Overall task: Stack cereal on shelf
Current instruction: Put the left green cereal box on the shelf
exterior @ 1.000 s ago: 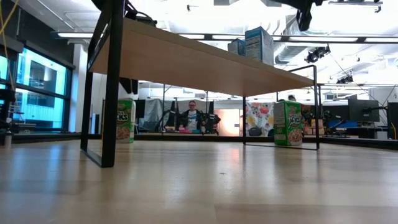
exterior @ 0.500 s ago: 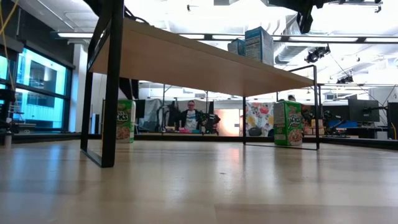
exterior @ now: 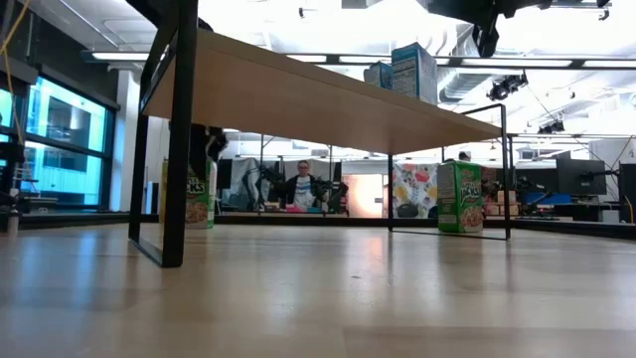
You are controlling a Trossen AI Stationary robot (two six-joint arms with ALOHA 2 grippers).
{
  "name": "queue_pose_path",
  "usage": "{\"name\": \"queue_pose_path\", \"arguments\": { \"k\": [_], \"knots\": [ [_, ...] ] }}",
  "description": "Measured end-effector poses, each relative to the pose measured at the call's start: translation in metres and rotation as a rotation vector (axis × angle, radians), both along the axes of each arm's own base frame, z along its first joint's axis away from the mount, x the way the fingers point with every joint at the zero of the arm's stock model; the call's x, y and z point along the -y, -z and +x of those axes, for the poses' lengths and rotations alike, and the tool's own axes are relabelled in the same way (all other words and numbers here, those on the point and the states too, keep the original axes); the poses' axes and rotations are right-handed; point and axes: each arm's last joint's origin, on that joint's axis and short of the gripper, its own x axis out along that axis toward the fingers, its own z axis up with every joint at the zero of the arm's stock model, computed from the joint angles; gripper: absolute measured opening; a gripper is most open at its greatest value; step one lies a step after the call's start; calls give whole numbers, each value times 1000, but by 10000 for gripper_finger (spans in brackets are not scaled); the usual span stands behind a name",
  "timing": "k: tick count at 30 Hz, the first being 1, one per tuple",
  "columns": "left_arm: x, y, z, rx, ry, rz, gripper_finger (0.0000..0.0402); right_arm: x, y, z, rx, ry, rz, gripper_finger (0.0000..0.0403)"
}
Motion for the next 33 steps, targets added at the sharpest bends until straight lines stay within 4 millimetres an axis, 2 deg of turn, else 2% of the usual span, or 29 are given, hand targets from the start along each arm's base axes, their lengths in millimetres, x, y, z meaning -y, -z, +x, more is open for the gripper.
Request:
{"name": "queue_pose_path", "arguments": {
  "k": [6, 16, 21, 24, 26, 30, 33],
  "knots": [
    [-2, 4, 0, -49, -12, 28, 270, 0, 1, 2, -8, 0, 1, 0],
    [-2, 4, -1, -58, -47, 33, 117, 0, 2, 3, -15, 0, 1, 0],
    [-2, -4, 1, -52, -85, 29, 88, 0, 2, 3, -15, 0, 1, 0],
    [-5, -22, 7, -21, -93, 50, 97, 0, 2, 3, -15, 0, 1, 0],
    [-6, -41, 12, 6, -103, 67, 108, 0, 2, 3, -15, 0, 1, 0],
    [-4, -91, 22, 96, -153, 111, 121, 0, 2, 3, -15, 0, 1, 0],
    [8, -132, 29, 191, -243, 123, 121, 0, 2, 3, -16, -1, -6, 0]
  ]
}}
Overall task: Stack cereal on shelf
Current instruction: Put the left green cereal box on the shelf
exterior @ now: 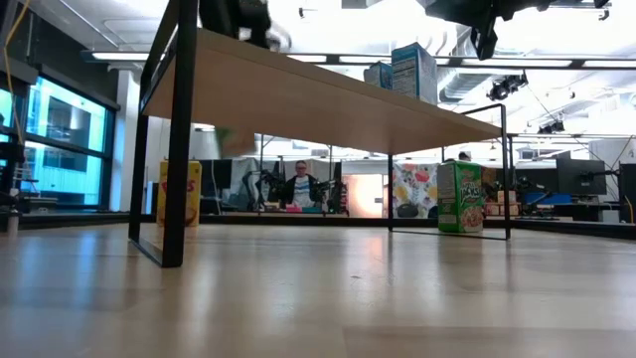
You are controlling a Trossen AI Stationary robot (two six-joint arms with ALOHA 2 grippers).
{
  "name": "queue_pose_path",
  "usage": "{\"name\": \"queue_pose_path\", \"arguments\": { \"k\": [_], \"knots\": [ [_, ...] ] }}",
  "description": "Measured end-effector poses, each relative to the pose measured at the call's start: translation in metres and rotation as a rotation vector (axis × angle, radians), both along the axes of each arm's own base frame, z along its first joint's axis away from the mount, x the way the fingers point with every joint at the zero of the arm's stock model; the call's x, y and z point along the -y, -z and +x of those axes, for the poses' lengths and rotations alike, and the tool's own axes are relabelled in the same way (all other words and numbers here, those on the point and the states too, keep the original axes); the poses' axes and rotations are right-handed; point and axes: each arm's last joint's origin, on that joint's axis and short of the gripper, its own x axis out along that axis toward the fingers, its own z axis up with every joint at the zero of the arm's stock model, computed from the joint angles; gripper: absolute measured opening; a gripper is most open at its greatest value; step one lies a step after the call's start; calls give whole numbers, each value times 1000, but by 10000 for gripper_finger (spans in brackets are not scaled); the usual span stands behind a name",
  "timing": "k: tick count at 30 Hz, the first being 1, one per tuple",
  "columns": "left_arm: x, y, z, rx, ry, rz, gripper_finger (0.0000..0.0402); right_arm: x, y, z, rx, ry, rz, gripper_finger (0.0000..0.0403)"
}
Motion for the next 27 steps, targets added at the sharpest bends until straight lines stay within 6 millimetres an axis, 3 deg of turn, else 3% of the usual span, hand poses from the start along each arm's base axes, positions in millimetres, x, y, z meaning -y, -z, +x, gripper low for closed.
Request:
{"name": "queue_pose_path", "arguments": {
  "k": [6, 12, 15, 19, 23, 27],
  "knots": [
    [60, -62, 19, 195, -29, -65, 112, 0, 0, 0, 0, 13, -3, 0],
    [138, -86, 40, 331, 36, -172, 111, 1, 0, 0, -2, 45, -17, 0],
    [166, -82, 49, 324, 22, -199, 111, 2, 0, 0, -2, 51, -18, 0],
    [186, -66, 69, 286, -30, -172, 111, 1, 0, 0, -2, 50, -18, 0],
    [186, -39, 94, 204, -50, -143, 111, 2, 0, 0, -2, 51, -18, 0],
    [172, -19, 110, 150, -92, -138, 111, 2, 0, 0, -2, 51, -15, 0]
  ]
}}
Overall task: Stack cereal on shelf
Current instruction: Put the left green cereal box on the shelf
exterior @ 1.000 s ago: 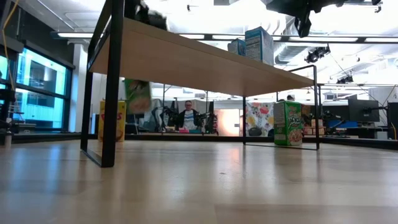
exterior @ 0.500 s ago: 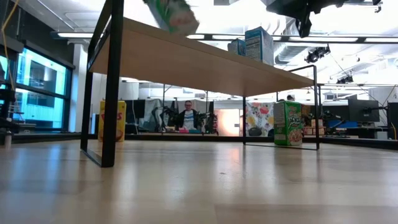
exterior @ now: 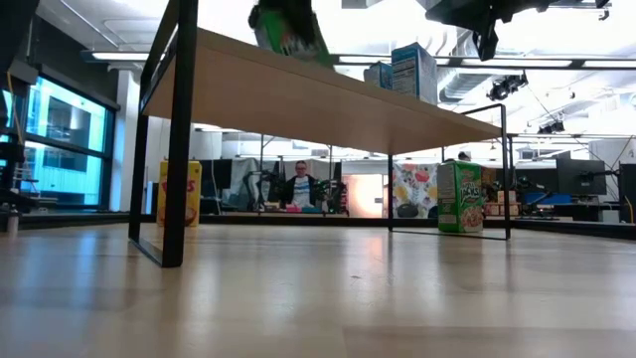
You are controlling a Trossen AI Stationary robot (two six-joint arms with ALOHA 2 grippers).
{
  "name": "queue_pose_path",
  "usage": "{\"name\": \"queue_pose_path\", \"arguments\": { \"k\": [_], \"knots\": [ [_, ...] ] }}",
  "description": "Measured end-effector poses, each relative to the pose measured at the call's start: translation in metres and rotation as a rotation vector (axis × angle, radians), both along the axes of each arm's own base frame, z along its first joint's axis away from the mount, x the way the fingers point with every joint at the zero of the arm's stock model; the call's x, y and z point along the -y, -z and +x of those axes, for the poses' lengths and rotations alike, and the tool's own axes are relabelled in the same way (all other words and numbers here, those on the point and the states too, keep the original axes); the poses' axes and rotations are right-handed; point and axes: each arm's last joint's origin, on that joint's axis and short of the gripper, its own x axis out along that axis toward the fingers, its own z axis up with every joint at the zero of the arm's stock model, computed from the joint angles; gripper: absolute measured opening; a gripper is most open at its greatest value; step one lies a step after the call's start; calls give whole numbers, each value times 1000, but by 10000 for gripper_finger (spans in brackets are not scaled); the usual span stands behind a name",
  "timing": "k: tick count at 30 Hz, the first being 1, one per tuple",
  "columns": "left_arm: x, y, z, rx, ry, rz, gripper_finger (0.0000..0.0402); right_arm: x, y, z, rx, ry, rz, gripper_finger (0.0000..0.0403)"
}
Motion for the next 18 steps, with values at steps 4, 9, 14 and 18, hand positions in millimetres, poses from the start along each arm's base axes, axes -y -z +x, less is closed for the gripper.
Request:
{"name": "queue_pose_path", "arguments": {
  "k": [4, 9, 14, 18],
  "knots": [
    [-13, 8, 8, -4, -35, 3, 111, 0, 0, 0, 0, 0, 0, 0],
    [-25, 14, 15, 3, -22, 18, 111, 0, 0, 0, -2, 0, 0, 0],
    [-27, 10, 20, 64, -6, 34, 111, 0, 2, 1, -10, 0, 1, 0],
    [-27, 5, 20, 99, 24, 51, 116, 0, 2, 1, -11, 0, 1, 0]
  ]
}}
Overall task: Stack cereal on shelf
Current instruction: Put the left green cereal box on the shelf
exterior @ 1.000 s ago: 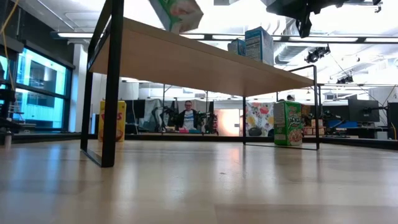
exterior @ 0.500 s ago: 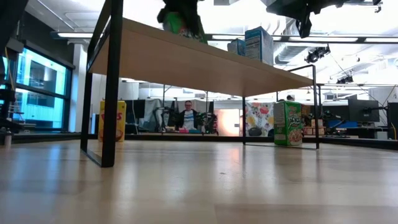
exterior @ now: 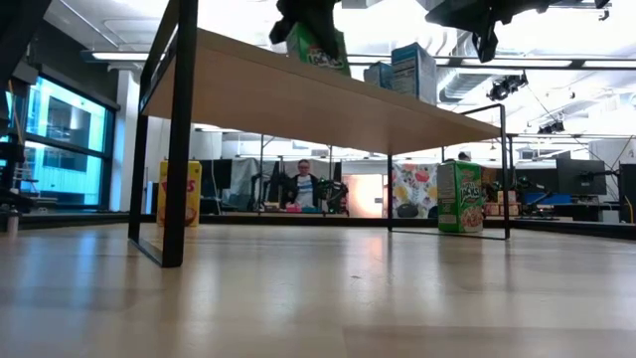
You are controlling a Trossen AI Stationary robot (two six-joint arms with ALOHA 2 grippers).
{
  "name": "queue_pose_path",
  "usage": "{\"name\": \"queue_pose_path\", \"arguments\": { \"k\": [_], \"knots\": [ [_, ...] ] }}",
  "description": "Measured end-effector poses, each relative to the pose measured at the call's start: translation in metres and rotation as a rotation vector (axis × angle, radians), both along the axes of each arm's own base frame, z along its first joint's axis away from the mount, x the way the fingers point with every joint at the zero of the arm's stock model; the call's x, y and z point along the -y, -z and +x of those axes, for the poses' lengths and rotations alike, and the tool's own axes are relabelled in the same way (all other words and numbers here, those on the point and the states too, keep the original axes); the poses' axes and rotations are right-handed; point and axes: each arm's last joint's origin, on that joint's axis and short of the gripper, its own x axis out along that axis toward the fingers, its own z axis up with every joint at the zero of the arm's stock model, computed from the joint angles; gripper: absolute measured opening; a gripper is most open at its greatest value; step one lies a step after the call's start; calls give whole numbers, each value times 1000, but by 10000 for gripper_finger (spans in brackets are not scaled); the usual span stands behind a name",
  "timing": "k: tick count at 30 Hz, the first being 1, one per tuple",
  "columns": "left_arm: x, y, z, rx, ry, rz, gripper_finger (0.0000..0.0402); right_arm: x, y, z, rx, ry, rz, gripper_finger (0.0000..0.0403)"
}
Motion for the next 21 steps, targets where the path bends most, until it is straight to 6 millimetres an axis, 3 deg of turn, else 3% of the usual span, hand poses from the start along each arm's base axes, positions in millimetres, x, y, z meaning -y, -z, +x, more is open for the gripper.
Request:
{"name": "queue_pose_path", "arguments": {
  "k": [14, 21],
  "knots": [
    [-1, -1, 3, 23, 26, 33, 219, 0, 0, 0, -3, 0, 0, 0],
    [-3, -4, 5, 56, 39, 48, 238, 0, 0, 0, -3, -1, -3, 0]
  ]
}}
